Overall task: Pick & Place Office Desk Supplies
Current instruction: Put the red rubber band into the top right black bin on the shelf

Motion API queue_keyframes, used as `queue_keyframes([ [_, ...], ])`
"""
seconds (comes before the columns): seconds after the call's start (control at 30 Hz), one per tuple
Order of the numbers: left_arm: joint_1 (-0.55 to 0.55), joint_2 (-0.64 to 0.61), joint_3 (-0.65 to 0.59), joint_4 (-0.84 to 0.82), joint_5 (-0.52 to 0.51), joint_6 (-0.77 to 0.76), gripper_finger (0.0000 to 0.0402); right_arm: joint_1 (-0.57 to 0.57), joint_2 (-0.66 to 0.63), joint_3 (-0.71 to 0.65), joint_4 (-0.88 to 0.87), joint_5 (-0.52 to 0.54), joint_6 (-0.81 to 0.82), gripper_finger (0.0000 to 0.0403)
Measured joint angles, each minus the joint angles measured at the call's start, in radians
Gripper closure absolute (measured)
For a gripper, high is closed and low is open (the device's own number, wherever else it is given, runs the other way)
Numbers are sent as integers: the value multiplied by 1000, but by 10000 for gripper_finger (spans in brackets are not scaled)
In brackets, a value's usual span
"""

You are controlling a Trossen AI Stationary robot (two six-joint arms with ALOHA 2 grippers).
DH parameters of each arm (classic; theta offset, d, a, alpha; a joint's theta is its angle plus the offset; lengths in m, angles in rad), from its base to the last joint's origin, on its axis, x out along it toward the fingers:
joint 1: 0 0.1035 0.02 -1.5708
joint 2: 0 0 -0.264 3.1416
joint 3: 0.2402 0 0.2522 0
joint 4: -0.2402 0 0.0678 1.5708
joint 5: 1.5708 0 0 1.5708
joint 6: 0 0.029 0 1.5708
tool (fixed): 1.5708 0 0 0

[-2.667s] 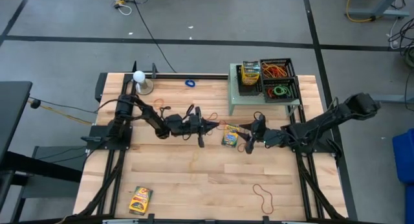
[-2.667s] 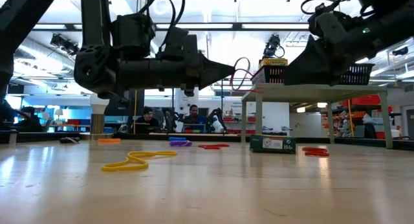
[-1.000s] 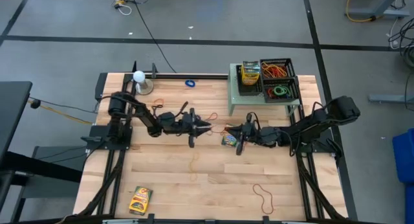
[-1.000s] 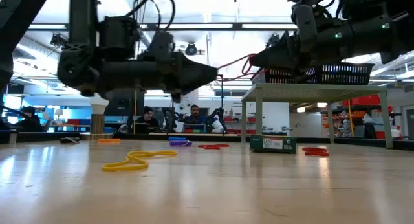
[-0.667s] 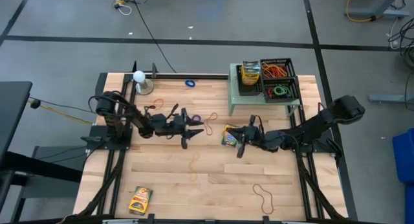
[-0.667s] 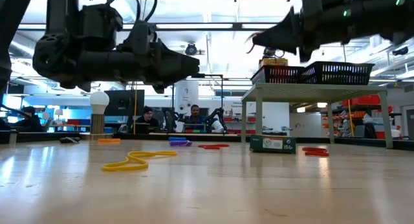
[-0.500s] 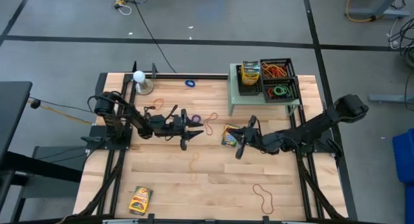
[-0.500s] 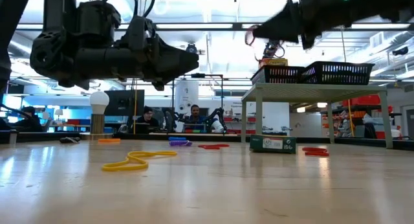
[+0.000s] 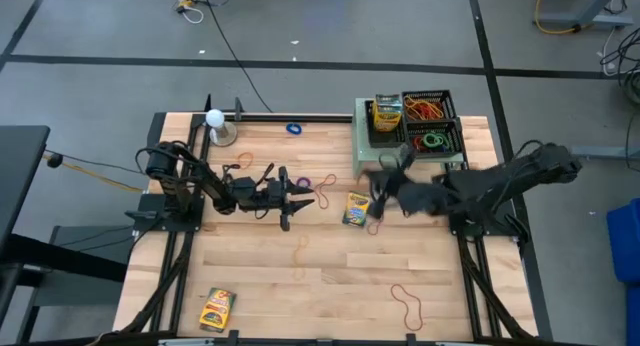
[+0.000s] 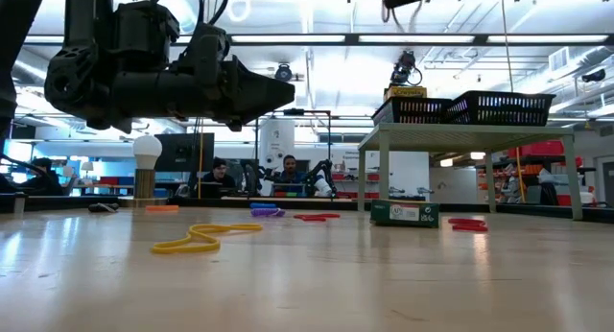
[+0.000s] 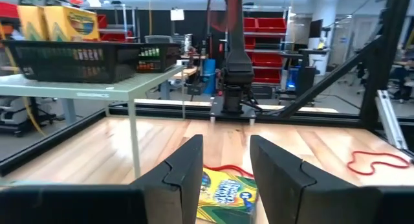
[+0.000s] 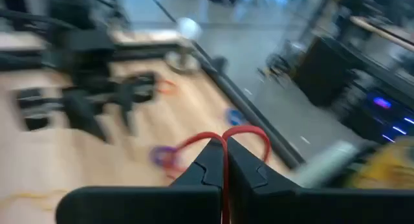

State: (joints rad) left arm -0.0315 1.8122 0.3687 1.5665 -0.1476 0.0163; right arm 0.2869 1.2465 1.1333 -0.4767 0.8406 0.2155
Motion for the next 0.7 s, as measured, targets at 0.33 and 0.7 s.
queue_keyframes([
  [0.33, -1, 1, 0, -13, -9, -37, 266, -345, -8, 354, -596, -12, 50, 397],
  [0.7, -1, 1, 0, -13, -9, -54, 266, -880, -3, 332, -777, -161, -7, 397],
])
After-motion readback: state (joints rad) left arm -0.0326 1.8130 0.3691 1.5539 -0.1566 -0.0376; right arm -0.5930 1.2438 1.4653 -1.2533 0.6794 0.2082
